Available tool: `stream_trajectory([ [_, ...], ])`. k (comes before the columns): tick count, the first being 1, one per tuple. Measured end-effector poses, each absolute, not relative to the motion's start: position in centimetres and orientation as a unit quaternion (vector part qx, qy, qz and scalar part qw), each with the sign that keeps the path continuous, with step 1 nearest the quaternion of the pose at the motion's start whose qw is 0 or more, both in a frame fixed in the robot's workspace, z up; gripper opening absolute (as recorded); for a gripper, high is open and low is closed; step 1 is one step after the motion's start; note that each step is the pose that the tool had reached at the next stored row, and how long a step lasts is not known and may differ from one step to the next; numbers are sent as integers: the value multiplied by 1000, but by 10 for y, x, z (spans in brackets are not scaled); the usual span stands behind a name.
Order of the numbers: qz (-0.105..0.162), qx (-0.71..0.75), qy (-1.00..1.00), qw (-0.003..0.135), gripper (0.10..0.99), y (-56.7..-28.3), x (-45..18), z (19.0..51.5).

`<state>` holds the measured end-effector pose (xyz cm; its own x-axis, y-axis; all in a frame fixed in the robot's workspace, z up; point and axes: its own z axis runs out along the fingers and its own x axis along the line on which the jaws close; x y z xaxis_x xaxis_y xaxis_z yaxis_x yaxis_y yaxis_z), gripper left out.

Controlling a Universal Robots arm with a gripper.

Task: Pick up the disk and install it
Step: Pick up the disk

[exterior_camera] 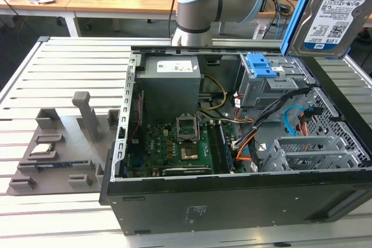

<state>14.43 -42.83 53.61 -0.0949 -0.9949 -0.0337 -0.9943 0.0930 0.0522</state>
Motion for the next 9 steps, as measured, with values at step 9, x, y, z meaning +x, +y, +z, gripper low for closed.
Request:
stream_trajectory([
  [9,-31,673,-739,5,369,-448,143,536],
])
